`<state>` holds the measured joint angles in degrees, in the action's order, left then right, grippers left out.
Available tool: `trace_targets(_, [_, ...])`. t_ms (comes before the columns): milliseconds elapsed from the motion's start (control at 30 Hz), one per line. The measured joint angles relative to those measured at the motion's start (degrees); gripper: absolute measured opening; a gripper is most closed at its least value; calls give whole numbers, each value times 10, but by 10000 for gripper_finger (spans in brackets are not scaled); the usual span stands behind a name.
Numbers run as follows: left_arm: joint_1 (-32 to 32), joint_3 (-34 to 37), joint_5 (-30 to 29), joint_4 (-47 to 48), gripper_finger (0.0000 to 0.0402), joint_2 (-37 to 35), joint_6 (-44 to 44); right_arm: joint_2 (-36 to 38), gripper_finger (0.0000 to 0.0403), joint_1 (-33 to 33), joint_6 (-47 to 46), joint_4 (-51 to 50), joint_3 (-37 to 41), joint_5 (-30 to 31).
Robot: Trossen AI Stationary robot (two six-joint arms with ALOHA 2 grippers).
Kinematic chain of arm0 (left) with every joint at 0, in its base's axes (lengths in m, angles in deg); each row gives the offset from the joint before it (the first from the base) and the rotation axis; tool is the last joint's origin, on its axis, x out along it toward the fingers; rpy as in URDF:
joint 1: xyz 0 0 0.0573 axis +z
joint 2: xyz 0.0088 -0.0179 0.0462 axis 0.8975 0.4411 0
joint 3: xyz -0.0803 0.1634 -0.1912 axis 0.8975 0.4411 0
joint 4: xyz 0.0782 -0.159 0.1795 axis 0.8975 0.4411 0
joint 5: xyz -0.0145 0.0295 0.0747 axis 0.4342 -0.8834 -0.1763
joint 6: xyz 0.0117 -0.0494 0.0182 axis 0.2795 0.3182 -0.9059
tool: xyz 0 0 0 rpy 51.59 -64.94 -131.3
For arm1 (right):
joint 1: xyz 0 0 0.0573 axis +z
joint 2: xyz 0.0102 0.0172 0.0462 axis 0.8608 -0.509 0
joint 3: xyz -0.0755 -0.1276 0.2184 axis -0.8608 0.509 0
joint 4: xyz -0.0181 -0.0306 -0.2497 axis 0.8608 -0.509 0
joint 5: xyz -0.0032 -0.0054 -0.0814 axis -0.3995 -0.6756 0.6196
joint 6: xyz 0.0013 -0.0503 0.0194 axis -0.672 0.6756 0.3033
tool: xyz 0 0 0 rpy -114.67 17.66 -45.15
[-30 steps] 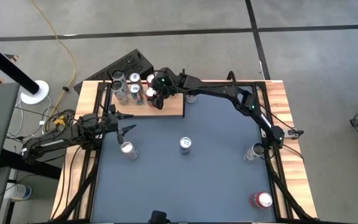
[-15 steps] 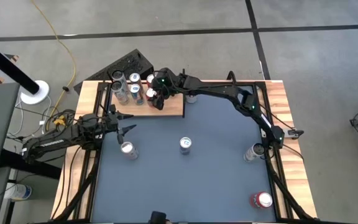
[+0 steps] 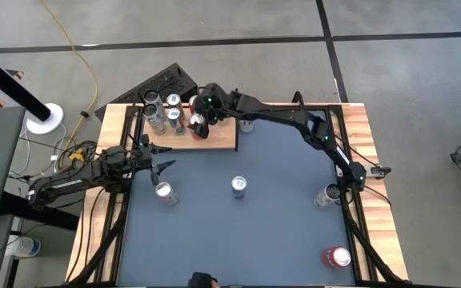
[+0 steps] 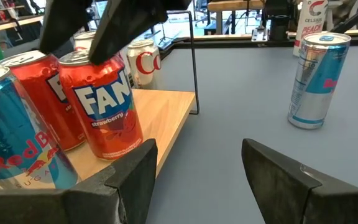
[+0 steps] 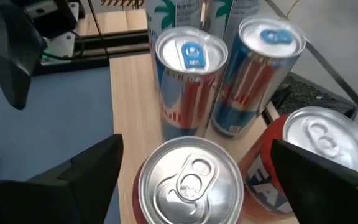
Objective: Place canned beverage on shelf
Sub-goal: Put the left red soda can on the shelf aligned with the other red soda can
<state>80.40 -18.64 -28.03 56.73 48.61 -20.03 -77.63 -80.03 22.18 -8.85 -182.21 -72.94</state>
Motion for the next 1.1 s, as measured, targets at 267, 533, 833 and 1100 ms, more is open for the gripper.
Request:
trace_targets(267, [0,0,0,0,225,0,0,-1,381,10,12,-99,-74,0])
trace_targets(533, [0,0,0,0,225,0,0,16,308,57,59,-201,-78,-1])
trace_targets(833, [0,0,-1,0,225,0,0,11,62,63,89,-239,-75,76])
trace_targets(1100, [0,0,-2,0,225,0,0,11,8,55,98,-228,-60,73])
